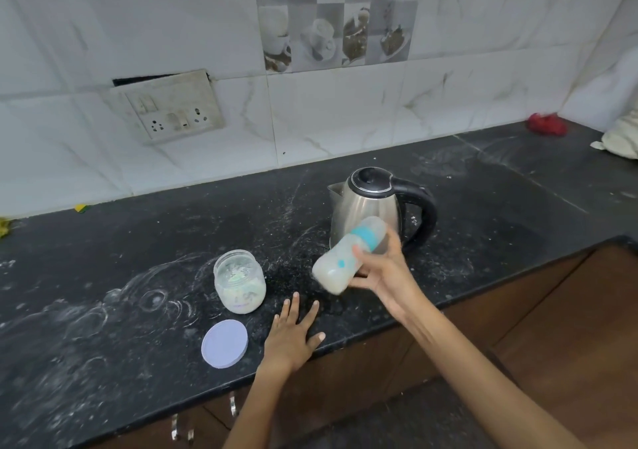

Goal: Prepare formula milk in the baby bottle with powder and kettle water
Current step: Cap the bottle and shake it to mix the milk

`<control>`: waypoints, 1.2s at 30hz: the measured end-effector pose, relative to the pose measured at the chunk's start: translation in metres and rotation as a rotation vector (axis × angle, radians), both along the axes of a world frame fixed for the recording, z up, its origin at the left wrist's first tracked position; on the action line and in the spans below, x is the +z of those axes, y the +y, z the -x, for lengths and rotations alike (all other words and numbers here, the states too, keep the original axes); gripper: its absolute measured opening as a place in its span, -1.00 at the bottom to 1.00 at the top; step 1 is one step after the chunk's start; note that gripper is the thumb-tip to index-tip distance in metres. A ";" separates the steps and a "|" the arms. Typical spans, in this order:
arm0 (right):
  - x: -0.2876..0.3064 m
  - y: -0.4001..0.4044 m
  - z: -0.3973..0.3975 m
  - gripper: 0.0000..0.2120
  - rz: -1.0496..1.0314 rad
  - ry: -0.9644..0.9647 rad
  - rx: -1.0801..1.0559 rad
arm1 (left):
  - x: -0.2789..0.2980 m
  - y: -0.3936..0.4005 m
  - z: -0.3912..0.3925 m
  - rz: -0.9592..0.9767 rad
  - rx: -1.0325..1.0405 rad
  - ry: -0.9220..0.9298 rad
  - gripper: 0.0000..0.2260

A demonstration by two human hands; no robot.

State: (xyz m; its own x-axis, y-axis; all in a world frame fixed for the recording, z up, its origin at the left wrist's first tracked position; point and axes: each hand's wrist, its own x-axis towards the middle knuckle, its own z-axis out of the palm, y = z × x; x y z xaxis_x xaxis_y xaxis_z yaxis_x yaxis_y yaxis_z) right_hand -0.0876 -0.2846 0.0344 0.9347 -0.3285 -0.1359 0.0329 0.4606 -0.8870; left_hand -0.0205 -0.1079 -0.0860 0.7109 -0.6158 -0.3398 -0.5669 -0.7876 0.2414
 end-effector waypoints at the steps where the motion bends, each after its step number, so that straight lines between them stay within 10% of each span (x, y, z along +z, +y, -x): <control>1: -0.001 -0.001 -0.001 -0.35 -0.029 -0.004 -0.036 | 0.000 0.000 0.001 -0.003 0.000 -0.002 -0.44; 36: -0.012 0.019 0.018 -0.38 0.201 0.143 0.030 | -0.002 0.001 0.003 0.016 0.014 -0.006 -0.43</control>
